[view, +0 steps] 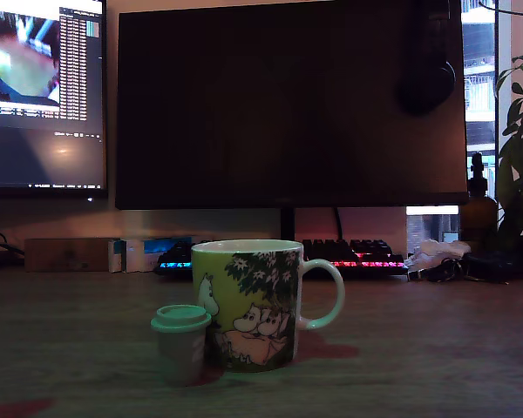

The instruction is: Pick up the coffee capsules on the table and drop them inside the coffee cup

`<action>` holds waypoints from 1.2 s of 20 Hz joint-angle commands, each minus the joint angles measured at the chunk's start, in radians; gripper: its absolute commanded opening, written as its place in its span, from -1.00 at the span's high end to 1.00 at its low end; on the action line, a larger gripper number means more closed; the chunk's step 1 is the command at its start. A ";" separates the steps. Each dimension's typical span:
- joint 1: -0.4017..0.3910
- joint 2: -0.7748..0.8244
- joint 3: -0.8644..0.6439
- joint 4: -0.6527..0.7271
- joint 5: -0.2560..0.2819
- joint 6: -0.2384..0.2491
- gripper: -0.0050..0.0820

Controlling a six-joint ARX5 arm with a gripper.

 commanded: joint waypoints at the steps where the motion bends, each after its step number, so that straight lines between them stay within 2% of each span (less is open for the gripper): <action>1: -0.018 0.000 -0.019 0.001 -0.006 0.005 0.94; 7: -0.031 0.000 -0.056 0.009 -0.019 0.008 0.93; 8: -0.031 0.000 -0.073 0.025 -0.024 0.009 0.84; 12: -0.031 0.000 -0.123 0.109 -0.077 0.011 -0.19; 13: -0.031 0.000 -0.124 0.110 -0.085 0.036 -0.31; 18: -0.031 0.000 -0.141 0.155 -0.095 0.088 -0.31; 24: -0.030 0.000 -0.173 0.211 -0.099 0.122 -0.31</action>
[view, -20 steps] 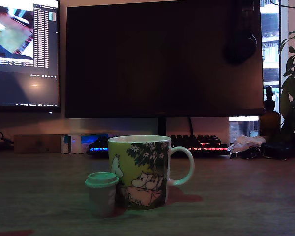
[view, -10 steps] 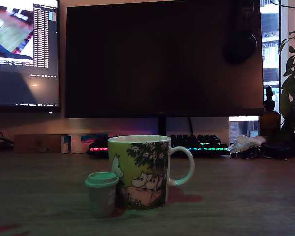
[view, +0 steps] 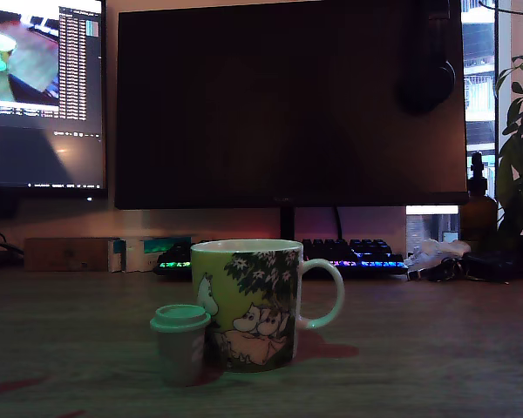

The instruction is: Pick up the coffee capsules on the table and drop them inside the coffee cup

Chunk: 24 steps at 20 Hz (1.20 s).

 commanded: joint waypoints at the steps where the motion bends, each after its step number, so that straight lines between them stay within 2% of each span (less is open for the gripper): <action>1: 0.000 0.000 -0.046 0.029 -0.002 0.024 -0.31; 4: 0.000 0.000 -0.065 0.056 -0.004 0.055 -0.31; 12: 0.000 0.064 -0.065 0.140 -0.005 0.059 -0.30; 16: 0.000 0.209 -0.065 0.232 0.005 0.060 -0.30; 21: 0.000 0.459 -0.064 0.429 0.041 0.131 -0.30; 24: 0.000 0.615 -0.061 0.553 0.077 0.148 -0.30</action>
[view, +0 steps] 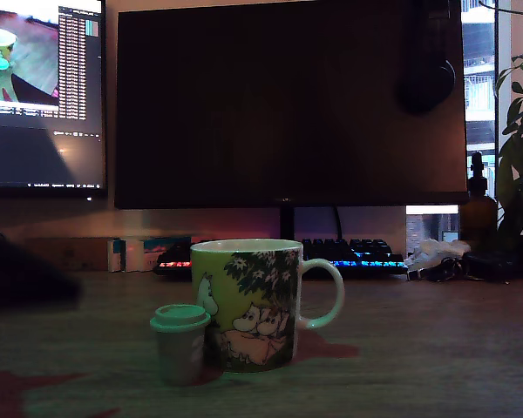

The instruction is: Pick up the coffee capsules on the table and drop them inside the coffee cup

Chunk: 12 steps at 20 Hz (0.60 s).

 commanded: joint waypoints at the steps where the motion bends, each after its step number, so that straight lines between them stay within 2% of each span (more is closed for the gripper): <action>1: 0.000 0.080 -0.007 0.059 0.022 0.019 -0.30; 6: 0.002 0.325 0.084 0.120 0.089 0.039 -0.30; 12: 0.011 0.548 0.136 0.257 0.122 0.076 -0.30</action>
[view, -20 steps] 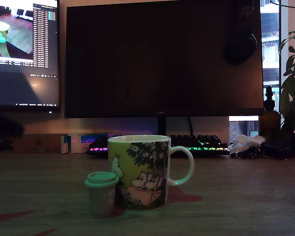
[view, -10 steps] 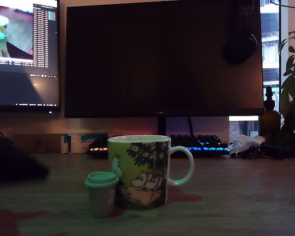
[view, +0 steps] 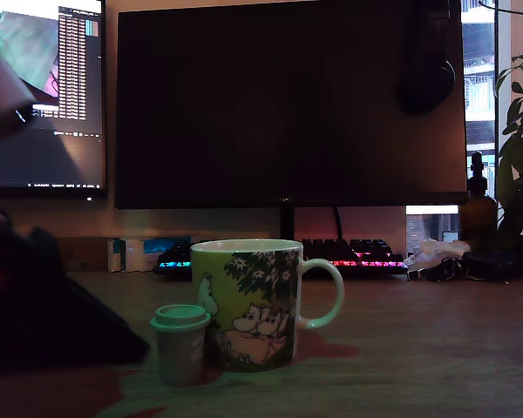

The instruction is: Pick up the coffee capsules on the table and drop them inside the coffee cup

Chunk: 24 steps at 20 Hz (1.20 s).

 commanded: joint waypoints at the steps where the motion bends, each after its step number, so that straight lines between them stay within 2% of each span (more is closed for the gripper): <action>1: 0.004 0.033 0.012 0.029 0.005 0.016 -0.30; 11: 0.010 0.188 0.113 0.045 0.048 0.038 -0.26; 22: 0.017 0.200 0.140 0.012 0.056 0.037 -0.26; 24: 0.017 0.200 0.146 0.011 0.056 0.037 -0.21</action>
